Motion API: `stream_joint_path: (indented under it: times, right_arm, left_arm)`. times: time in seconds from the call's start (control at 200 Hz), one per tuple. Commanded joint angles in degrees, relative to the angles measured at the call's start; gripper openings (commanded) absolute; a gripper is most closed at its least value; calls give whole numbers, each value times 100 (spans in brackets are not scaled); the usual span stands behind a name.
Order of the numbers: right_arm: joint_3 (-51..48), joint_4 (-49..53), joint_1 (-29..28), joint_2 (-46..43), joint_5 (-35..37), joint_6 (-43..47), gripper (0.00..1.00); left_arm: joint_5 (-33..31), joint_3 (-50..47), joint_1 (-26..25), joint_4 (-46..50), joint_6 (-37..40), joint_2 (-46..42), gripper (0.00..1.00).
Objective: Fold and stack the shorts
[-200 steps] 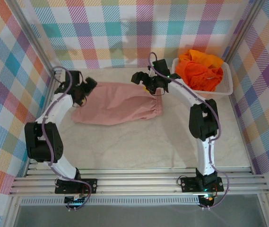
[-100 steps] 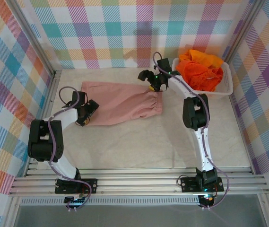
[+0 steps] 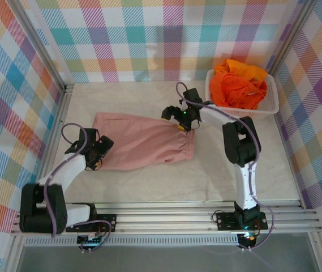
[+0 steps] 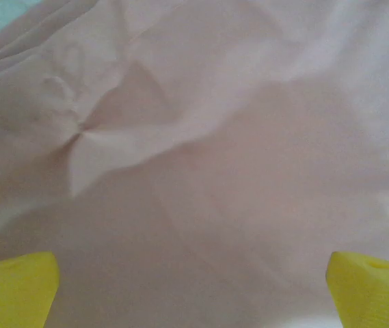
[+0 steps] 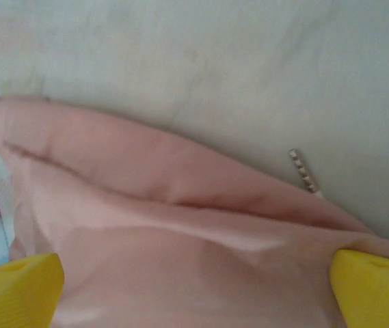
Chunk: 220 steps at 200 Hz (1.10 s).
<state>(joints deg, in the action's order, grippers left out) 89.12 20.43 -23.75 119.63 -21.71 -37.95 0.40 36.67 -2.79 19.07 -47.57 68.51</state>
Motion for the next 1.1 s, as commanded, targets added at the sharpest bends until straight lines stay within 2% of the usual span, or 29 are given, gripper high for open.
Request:
stream_joint_path:
  times: [0.0,0.125,0.25,0.35,0.44,0.495,0.57,0.675,0.81,0.97,1.095]
  right_arm:
    - [-370,-373,21,-1017,207,405,100]
    - [-900,-154,29,-2031,657,798,99]
    - [-1757,166,63,-2906,1045,1017,99]
    - [-2543,280,215,-3434,1139,1004,99]
    - [-3142,246,389,-3718,871,1017,99]
    - [-3395,202,441,-3783,623,1022,99]
    - [-3685,52,452,-3762,346,893,100]
    - [-3835,-94,441,-3510,22,678,100]
    - [-3901,-334,446,-3292,-211,446,94]
    - [-3902,-347,449,-3227,-198,363,89]
    - [-3911,-311,442,-3191,-237,340,87]
  left_arm:
    - [42,342,-47,623,144,-737,100]
    - [579,981,-54,887,575,-905,100]
    - [1447,1192,-144,482,744,-802,100]
    - [1664,1209,-509,0,574,-666,100]
    - [1656,1329,-952,-206,518,-369,100]
    - [1701,1410,-1209,-264,428,-118,100]
    - [1864,1467,-1556,-801,161,211,100]
    - [1728,1666,-2159,-1195,-149,620,100]
    - [1654,2155,-2857,-1588,-470,1294,100]
    - [1682,2528,-3354,-1980,-755,2137,100]
    - [1619,2521,-3455,-2160,-873,2615,100]
